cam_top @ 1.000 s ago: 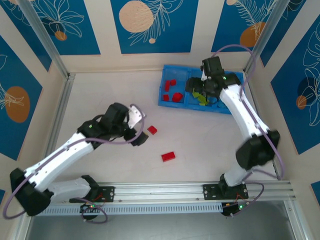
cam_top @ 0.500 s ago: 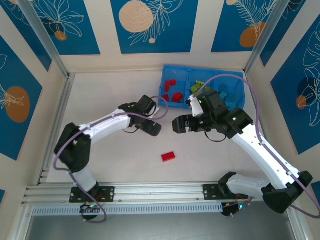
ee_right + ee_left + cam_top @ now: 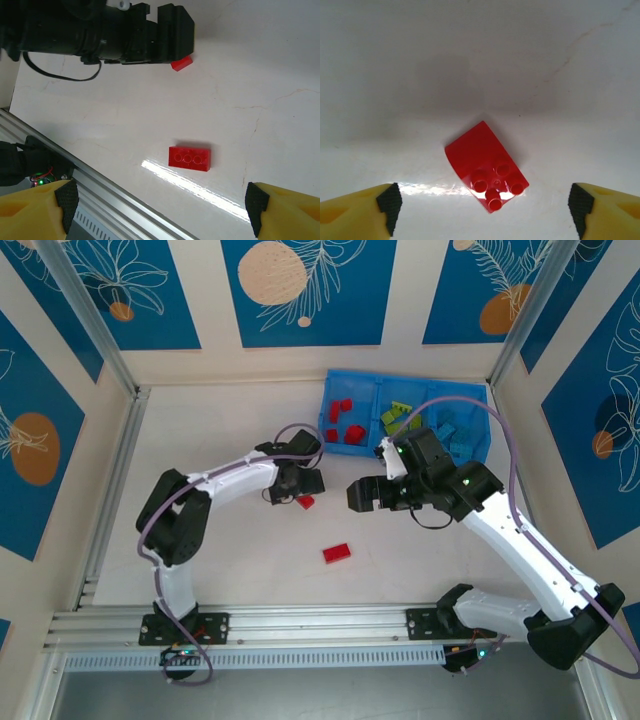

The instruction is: Sort the legos into containers by color

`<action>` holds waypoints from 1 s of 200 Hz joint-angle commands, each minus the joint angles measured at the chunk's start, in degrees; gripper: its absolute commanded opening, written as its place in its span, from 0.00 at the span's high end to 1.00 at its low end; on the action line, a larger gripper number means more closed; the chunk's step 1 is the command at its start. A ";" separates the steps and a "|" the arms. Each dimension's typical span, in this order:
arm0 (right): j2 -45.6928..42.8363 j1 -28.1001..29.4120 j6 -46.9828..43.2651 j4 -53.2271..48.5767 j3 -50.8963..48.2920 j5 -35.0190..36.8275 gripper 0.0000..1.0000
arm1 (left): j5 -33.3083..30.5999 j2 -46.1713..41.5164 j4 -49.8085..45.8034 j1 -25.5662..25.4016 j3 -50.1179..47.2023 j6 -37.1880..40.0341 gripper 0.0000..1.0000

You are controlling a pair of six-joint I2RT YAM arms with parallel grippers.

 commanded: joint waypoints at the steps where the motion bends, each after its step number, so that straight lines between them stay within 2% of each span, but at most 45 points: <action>1: -0.90 0.04 1.15 -1.03 -1.27 1.00 0.11 | 1.91 1.74 -1.86 -0.54 1.63 -5.70 0.09; 18: -2.01 -0.05 1.54 -0.94 -2.07 1.64 0.11 | 0.61 2.53 -3.20 -0.50 2.35 -5.25 0.11; 47: -2.83 -0.07 2.19 -1.10 -2.61 2.40 0.11 | 1.83 5.37 -6.70 -0.53 5.26 -2.49 0.25; 88: -3.08 0.12 3.17 -1.65 -2.98 2.41 0.11 | 4.65 7.73 -6.37 -0.55 4.84 -1.79 0.32; 108: -3.43 0.22 3.34 -1.71 -3.31 2.75 0.11 | 5.17 7.84 -6.22 -0.47 4.48 -0.94 0.45; 128: -3.43 0.22 3.57 -1.66 -3.66 2.85 0.11 | 6.49 6.01 -3.68 -0.51 2.20 -0.39 0.57; 155: -3.41 0.31 3.57 -0.60 -4.66 1.06 0.11 | 8.48 2.03 1.26 -0.49 -0.81 1.86 0.67; 178: -4.55 0.57 4.24 2.66 -5.79 -2.70 0.11 | 9.25 -2.68 3.29 -0.88 -0.25 6.08 0.71; 200: -7.15 0.69 6.57 6.56 -6.82 -1.99 0.11 | 8.22 -6.50 5.03 -1.75 3.21 11.02 0.71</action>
